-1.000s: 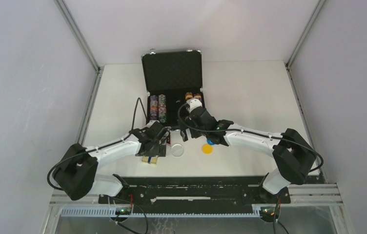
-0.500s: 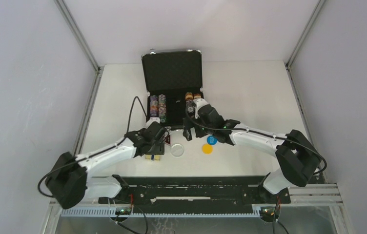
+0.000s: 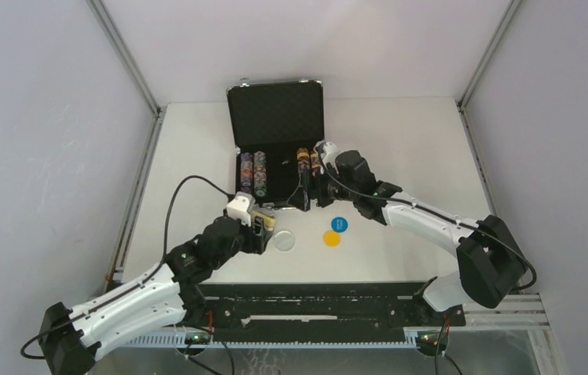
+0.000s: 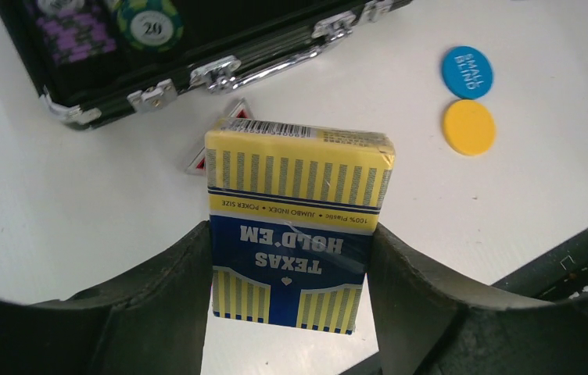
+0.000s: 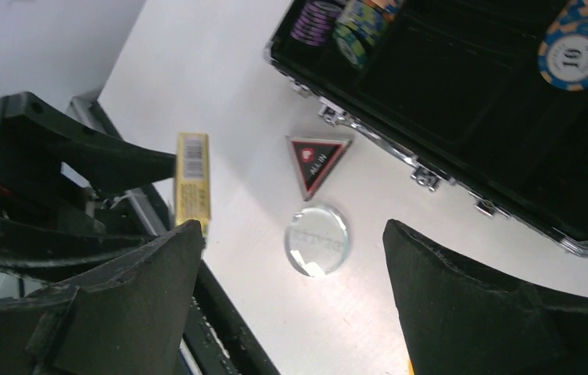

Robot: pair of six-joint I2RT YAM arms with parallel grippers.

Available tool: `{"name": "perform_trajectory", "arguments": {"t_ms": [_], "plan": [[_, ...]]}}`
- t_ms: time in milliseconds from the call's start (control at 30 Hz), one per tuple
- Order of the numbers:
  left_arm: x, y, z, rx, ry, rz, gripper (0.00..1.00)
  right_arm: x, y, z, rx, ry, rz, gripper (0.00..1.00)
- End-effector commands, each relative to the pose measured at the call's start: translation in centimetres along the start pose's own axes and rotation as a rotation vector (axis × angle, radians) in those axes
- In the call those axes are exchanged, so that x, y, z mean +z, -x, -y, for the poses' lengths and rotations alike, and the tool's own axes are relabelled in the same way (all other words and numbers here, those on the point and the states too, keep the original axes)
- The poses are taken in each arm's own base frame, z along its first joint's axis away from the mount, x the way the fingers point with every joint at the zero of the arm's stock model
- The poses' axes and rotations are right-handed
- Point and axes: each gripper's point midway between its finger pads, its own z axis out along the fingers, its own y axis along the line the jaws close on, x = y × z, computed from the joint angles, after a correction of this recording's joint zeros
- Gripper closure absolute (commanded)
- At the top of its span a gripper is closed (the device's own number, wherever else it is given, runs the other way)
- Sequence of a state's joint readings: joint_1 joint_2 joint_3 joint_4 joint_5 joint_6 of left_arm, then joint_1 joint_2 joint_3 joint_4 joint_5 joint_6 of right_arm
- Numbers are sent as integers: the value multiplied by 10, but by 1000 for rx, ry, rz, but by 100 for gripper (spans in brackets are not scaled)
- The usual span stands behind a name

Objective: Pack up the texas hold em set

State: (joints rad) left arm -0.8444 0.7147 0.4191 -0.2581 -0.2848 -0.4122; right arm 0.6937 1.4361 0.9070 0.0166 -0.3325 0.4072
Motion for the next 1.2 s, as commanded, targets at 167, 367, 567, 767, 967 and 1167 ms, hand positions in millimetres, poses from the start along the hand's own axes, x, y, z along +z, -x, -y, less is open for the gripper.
{"name": "perform_trajectory", "arguments": {"t_ms": [167,367,567,767,967,1167], "plan": [[-2,31,29,128,-121,181,82,9,8,-62,-95,143,-41,9],[-6,35,40,165,-167,205,80,25,-9,-78,-108,192,-120,12],[-12,40,41,175,-177,243,78,37,-23,-81,-80,221,-179,24],[-12,38,39,191,-178,249,76,41,-22,-81,-61,229,-183,75],[-7,38,23,163,-84,257,57,44,-13,-77,-29,232,-159,100],[-28,54,-59,-68,366,390,0,41,19,-57,15,153,-32,100]]}}
